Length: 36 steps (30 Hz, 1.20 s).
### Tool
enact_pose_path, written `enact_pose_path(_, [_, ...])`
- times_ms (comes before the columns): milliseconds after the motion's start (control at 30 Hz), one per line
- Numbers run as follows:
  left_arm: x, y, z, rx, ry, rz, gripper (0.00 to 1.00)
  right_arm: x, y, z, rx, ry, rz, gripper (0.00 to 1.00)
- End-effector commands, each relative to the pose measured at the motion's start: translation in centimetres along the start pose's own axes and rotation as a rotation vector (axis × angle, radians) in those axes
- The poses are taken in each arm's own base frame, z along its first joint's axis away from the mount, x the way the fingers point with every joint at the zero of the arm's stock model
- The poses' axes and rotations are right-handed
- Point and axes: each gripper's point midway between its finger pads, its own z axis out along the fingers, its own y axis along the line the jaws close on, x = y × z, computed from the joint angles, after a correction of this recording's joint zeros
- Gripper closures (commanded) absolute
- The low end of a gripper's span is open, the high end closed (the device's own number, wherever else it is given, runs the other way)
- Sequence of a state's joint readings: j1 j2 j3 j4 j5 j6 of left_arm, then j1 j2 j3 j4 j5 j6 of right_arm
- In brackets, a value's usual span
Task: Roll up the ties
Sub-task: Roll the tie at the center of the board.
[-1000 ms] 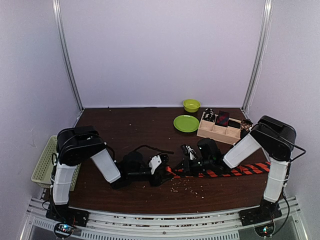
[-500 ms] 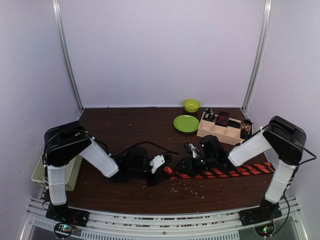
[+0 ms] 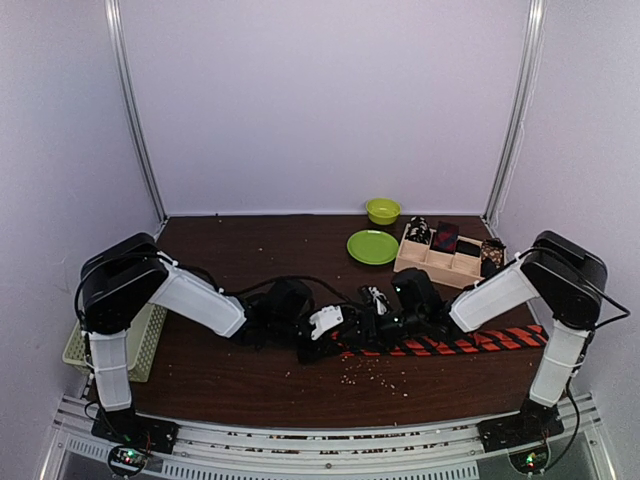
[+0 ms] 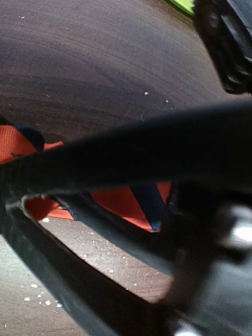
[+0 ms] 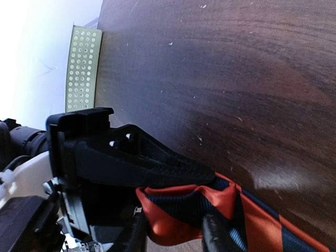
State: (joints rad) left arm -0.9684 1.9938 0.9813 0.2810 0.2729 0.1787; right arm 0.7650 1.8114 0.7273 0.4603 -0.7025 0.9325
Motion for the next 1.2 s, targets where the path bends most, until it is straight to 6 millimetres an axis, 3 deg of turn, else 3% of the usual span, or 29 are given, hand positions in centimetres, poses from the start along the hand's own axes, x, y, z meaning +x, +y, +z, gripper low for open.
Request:
enact_pose_path(0, [6.4,-1.2,-0.2,0.026,0.223,-0.015,0.69,-0.7,0.3,1.0,-0.01,-0.006,0.003,0.73])
enact_pose_path(67, [6.5,-1.2,-0.2,0.029,0.229,-0.009,0.69,-0.5,-0.2,0.9,0.004,-0.009,0.01,0.85])
enact_pose_path(200, [6.7,-1.2,-0.2,0.026,0.23,0.0,0.67,0.0,-1.0,0.3,0.015,-0.018,0.022,1.0])
enact_pose_path(367, [4.9,-0.6,-0.6,-0.015,0.137,0.005,0.39,1.1,-3.2,0.0,0.056,-0.006,0.059,1.0])
enact_pose_path(500, [2.1,-0.2,-1.3,-0.052,-0.027,0.003,0.29,2.2,-5.5,-0.5,0.086,0.001,0.11,1.0])
enact_pose_path(733, [0.3,-0.3,-1.5,-0.092,-0.256,-0.009,0.14,3.2,-9.7,-2.0,0.212,-0.004,0.143,1.0])
enact_pose_path(1000, [-0.8,-0.5,0.0,-0.076,-0.37,0.028,0.15,2.8,-11.1,-2.5,0.351,0.036,0.074,1.0])
enact_pose_path(1167, [-0.9,-0.9,1.9,-0.017,-0.385,0.018,0.22,3.1,-11.5,-2.0,0.373,0.081,0.051,1.0])
